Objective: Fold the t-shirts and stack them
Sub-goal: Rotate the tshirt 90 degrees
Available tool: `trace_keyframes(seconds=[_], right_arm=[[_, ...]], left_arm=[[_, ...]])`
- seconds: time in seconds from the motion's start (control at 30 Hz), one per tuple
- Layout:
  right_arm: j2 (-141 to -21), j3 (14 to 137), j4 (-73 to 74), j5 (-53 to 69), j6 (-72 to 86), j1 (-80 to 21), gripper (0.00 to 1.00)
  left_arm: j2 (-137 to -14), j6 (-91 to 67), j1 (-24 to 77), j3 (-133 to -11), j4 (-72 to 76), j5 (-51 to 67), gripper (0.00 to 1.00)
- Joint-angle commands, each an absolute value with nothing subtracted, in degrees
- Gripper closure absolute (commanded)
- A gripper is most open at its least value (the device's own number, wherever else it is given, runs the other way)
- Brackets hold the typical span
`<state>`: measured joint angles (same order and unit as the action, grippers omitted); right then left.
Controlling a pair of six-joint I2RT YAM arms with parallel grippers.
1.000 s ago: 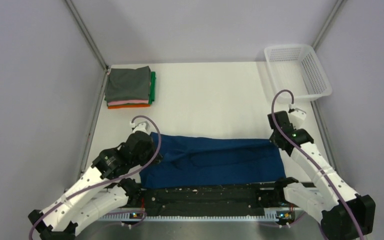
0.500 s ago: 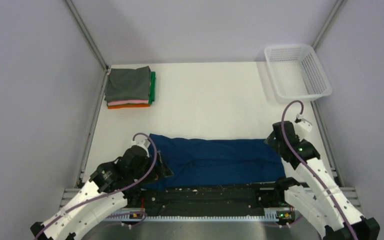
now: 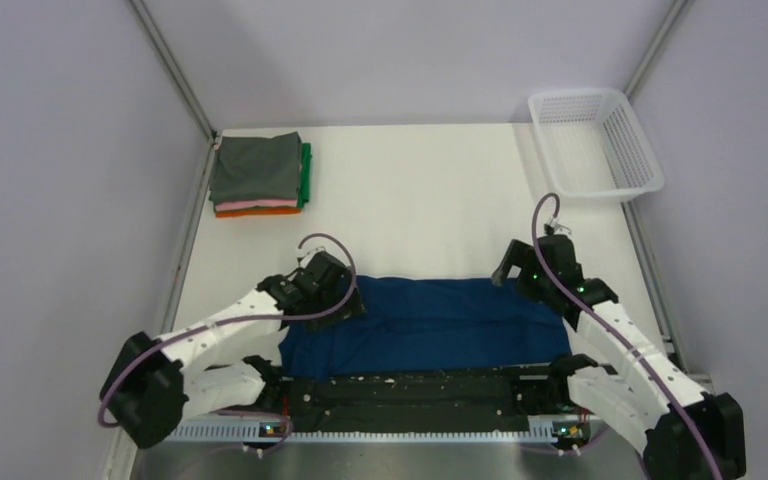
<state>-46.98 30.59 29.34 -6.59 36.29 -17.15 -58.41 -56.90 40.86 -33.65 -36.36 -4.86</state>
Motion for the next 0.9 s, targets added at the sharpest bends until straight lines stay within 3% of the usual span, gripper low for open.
trace_keyframes(seconds=[0.0, 0.3, 0.4, 0.53, 0.6, 0.7, 0.87], right_arm=[[-52.47, 28.39, 21.04, -0.3, 33.61, -17.44, 0.01], [-61.06, 27.72, 15.14, -0.81, 34.09, -17.34, 0.01], [-62.19, 27.8, 13.89, -0.74, 34.26, -17.39, 0.01], [-63.58, 27.48, 14.29, 2.6, 34.19, -17.51, 0.01], [-63.91, 26.84, 14.6, 4.8, 33.66, -18.8, 0.01], [-64.74, 25.76, 15.09, 4.77, 33.16, -24.75, 0.01], [-67.76, 24.12, 11.87, 10.65, 36.04, -37.68, 0.01]], left_arm=[[-69.33, -56.59, 36.32, -33.1, -21.44, -4.75, 0.01], [-94.52, -47.89, 24.93, -49.63, -19.15, -3.12, 0.01], [-104.68, -44.89, 21.8, -62.47, -21.18, -1.37, 0.01], [-125.02, -40.59, 19.6, -89.95, -29.04, 0.61, 0.01], [-135.34, -38.6, 19.25, -108.43, -32.26, 7.01, 0.01], [-147.93, -39.48, 19.32, -126.84, -30.38, 18.93, 0.01], [-156.21, -50.93, 19.53, -132.28, -8.6, 30.22, 0.01]])
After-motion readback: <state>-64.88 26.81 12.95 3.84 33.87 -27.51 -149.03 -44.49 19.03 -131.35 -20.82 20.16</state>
